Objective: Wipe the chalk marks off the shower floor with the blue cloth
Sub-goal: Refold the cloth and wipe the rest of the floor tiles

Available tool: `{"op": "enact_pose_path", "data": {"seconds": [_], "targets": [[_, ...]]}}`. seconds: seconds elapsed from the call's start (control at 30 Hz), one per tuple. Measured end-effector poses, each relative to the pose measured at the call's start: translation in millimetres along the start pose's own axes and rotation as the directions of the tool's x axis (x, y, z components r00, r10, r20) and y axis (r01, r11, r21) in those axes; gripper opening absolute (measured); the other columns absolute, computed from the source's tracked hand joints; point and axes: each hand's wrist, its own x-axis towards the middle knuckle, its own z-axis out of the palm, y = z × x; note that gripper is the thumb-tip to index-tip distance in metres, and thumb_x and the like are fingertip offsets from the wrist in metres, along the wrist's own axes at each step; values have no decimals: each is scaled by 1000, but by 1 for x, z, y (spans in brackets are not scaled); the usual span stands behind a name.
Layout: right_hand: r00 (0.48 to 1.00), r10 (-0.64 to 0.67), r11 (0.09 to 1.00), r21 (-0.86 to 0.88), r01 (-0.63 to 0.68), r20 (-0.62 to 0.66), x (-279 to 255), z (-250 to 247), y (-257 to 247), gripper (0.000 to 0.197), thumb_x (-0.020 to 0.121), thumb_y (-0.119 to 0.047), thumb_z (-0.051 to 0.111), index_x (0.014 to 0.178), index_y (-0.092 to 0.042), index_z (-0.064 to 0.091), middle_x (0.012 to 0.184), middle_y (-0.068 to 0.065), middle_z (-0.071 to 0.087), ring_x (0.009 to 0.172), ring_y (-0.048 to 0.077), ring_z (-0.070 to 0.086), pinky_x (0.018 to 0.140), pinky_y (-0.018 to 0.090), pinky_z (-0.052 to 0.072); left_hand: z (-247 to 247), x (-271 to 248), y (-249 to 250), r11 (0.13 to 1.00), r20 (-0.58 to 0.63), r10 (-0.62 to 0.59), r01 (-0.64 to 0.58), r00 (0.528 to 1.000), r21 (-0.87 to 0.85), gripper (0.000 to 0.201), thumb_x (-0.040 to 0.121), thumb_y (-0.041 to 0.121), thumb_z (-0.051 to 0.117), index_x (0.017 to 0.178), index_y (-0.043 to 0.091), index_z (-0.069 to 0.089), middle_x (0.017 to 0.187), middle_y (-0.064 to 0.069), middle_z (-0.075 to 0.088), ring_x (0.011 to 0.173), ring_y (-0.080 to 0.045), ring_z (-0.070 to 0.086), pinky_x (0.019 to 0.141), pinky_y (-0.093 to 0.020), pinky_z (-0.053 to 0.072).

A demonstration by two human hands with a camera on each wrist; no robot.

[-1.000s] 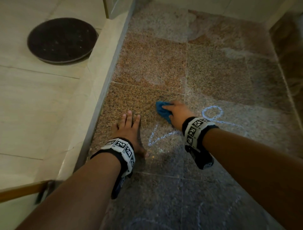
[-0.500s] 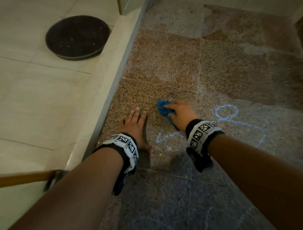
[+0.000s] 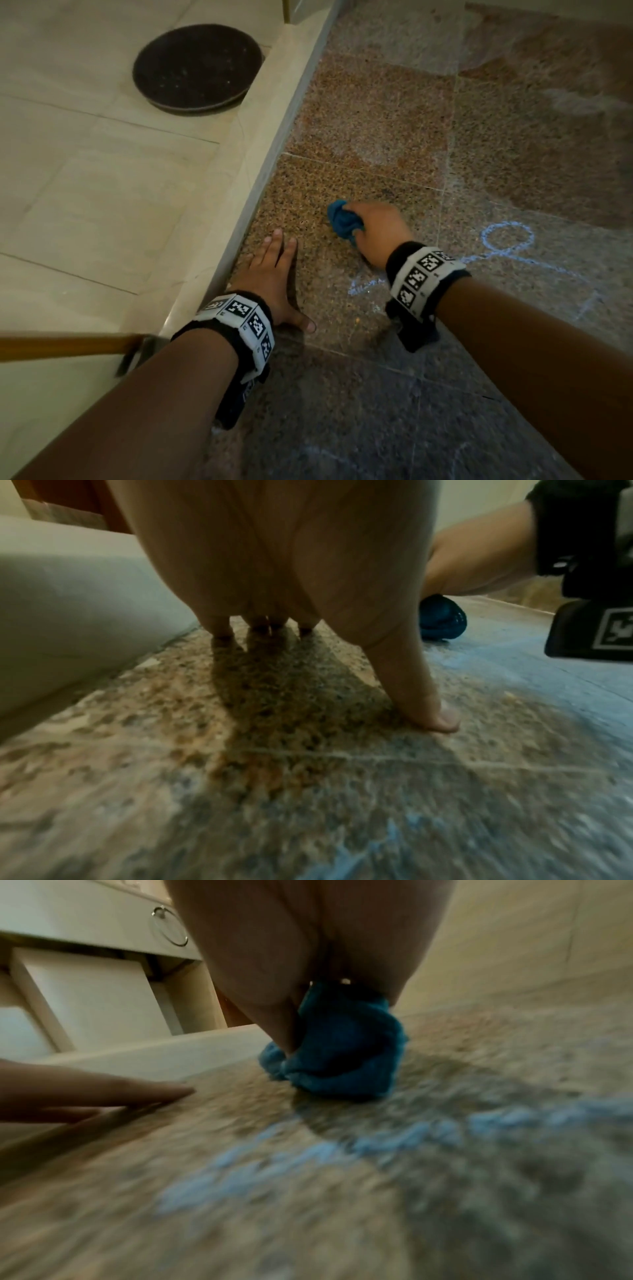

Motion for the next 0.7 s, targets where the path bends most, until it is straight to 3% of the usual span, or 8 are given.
{"op": "enact_pose_path", "data": {"seconds": [0.1, 0.2, 0.23, 0.3, 0.4, 0.5, 0.63, 0.7], "targets": [[987, -134, 971, -187, 149, 93, -19, 12, -24, 48, 93, -13, 45, 139, -25, 39, 143, 3, 34, 126, 30, 32, 108, 37, 30, 1, 0, 0, 1000, -20, -1, 1, 1000, -8, 151, 51, 76, 76, 149, 23, -27, 154, -3, -35, 146, -22, -23, 121, -41, 0], [901, -395, 893, -156, 422, 178, -42, 16, -23, 49, 93, -10, 47, 139, -25, 43, 141, 1, 40, 127, 26, 34, 108, 32, 25, 1, -1, 0, 1000, -25, -2, 1, 1000, -12, 150, 52, 74, 76, 149, 22, -25, 155, -3, -34, 146, -22, -22, 121, -42, 2], [892, -420, 893, -100, 439, 165, -39, 12, -16, 47, 91, -8, 48, 136, -22, 48, 139, 2, 45, 127, 25, 38, 108, 28, 23, 1, -1, 1, 1000, -25, -3, 3, 1000, -11, 150, 52, 74, 76, 149, 22, -25, 155, -2, -34, 146, -22, -22, 121, -42, 2], [944, -316, 948, -1, 317, 91, -27, 7, -2, 45, 89, -3, 50, 132, -16, 54, 137, 7, 47, 127, 25, 41, 106, 23, 23, -1, -2, 2, 1000, -17, -4, 4, 1000, 0, 150, 51, 75, 76, 149, 23, -25, 155, -2, -34, 146, -22, -21, 121, -43, 2], [996, -92, 994, -52, 92, 9, -17, 6, 0, 46, 92, -7, 48, 136, -20, 48, 145, 4, 33, 129, 29, 32, 109, 30, 26, -4, -3, 4, 1000, -8, -12, 13, 1000, 24, 149, 53, 74, 76, 148, 23, -26, 155, -2, -34, 146, -23, -20, 121, -45, 2], [964, -213, 942, -228, 245, 156, -35, 14, -20, 52, 92, -9, 47, 141, -24, 39, 146, 2, 28, 126, 31, 31, 108, 38, 34, -4, -4, 4, 999, -14, -21, 22, 1000, 29, 148, 54, 73, 76, 149, 22, -25, 155, -3, -33, 147, -22, -20, 121, -45, 1], [833, -464, 839, -151, 522, 302, -62, 21, -21, 48, 93, -11, 48, 139, -22, 44, 141, 2, 37, 121, 28, 39, 104, 34, 35, -4, -4, 4, 1000, -9, -23, 23, 1000, 17, 147, 55, 73, 76, 149, 21, -25, 156, -3, -32, 147, -23, -19, 121, -45, 2], [880, -426, 889, -84, 450, 212, -47, 19, -9, 45, 89, -6, 50, 132, -20, 53, 135, 5, 49, 120, 31, 45, 104, 36, 37, -4, -6, 5, 999, -11, -19, 20, 1000, 28, 146, 56, 72, 76, 149, 21, -24, 156, -3, -31, 147, -22, -19, 121, -43, 0]]}}
